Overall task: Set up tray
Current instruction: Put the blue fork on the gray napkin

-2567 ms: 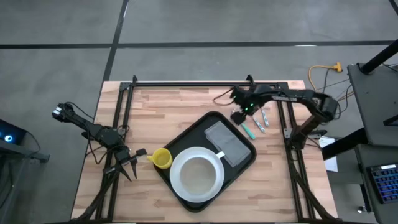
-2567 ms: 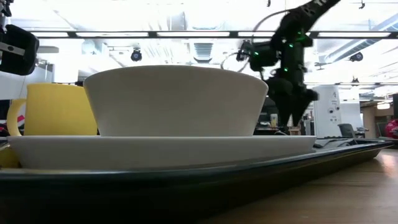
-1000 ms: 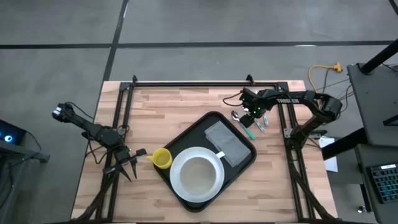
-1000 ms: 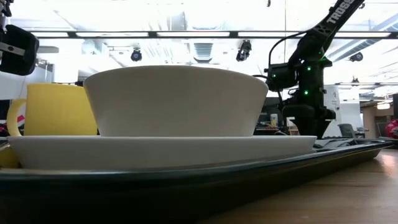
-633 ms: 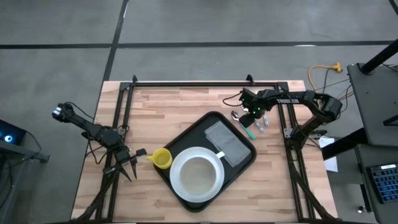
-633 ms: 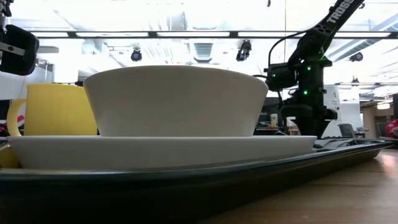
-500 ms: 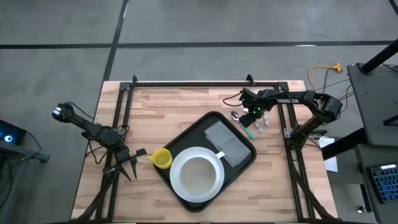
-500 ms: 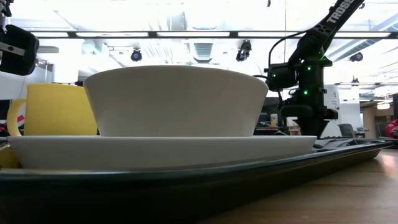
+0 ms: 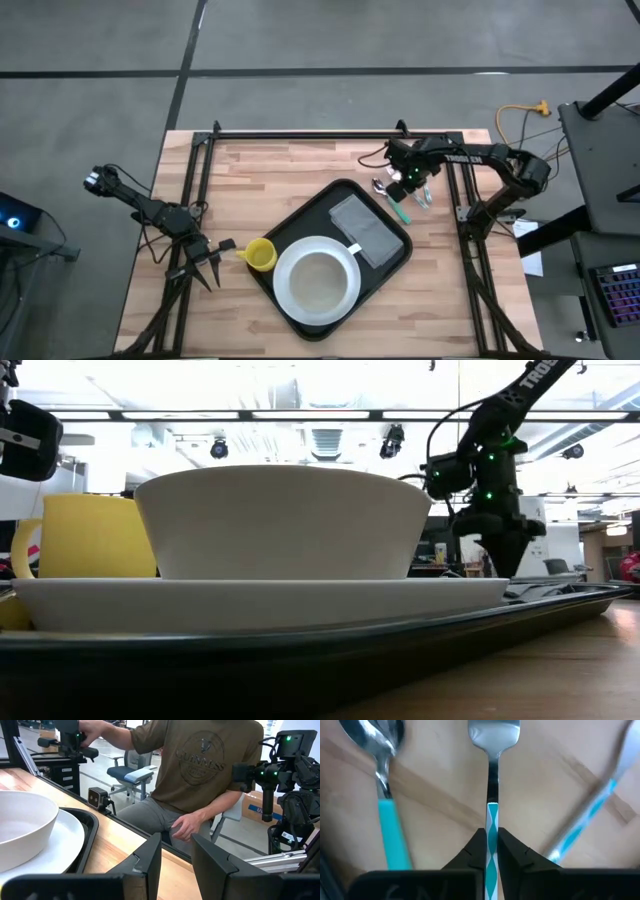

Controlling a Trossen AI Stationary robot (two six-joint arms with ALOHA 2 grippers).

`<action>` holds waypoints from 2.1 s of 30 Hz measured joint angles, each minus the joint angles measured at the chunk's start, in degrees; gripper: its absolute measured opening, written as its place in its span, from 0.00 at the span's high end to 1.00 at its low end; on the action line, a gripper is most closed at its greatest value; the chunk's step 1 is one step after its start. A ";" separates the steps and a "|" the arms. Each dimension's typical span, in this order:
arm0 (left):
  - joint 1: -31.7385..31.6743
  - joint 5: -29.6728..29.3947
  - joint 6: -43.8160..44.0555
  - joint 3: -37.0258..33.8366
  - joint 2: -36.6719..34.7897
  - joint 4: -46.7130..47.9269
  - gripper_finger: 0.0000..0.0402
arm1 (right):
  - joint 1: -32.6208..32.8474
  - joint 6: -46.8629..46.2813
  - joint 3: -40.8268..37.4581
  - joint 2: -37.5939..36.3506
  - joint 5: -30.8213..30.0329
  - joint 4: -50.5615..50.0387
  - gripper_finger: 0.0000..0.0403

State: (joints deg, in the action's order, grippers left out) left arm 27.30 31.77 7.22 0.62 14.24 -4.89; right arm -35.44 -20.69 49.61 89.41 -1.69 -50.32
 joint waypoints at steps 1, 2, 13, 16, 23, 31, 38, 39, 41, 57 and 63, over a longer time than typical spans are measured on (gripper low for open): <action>0.00 0.00 0.00 0.00 0.00 -0.01 0.78 | 0.24 -0.28 0.48 -0.02 0.00 -0.97 0.96; 0.01 0.00 0.00 0.00 0.00 -0.01 0.78 | 0.51 -0.80 1.01 -0.09 0.01 -1.34 0.96; -0.01 -0.04 -0.01 0.00 0.00 -0.01 0.78 | 12.19 -11.39 4.71 -0.42 0.39 -4.02 0.97; -0.01 -0.26 0.00 0.00 0.00 -0.02 0.78 | 15.87 -15.34 5.42 -0.42 0.83 -3.95 0.97; -0.01 -0.20 0.00 0.00 0.00 -0.02 0.78 | 23.17 -23.95 6.47 -0.42 0.76 -3.81 0.97; -0.01 -0.13 0.00 0.00 -0.01 -0.01 0.78 | 28.88 -30.97 7.95 0.28 0.68 -3.04 0.97; -0.01 0.08 0.00 0.00 0.00 -0.01 0.78 | 31.73 -34.69 8.28 0.37 1.25 1.64 0.97; 0.00 0.07 0.00 0.00 0.00 -0.01 0.78 | 32.11 -34.93 8.28 0.37 1.57 2.67 0.97; 0.00 0.07 0.00 0.00 0.00 -0.01 0.78 | 32.90 -35.57 8.28 0.37 1.71 4.82 0.97; 0.00 0.02 0.00 0.00 -0.01 0.00 0.78 | 36.78 -36.96 8.71 8.17 3.39 11.80 0.97; 0.01 0.00 0.00 0.00 0.00 0.00 0.78 | 36.97 -36.44 10.25 8.66 2.36 11.73 0.97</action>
State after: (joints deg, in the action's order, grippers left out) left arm 27.31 31.77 7.22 0.62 14.24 -4.89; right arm 1.53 -57.13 59.86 98.06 0.66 -38.59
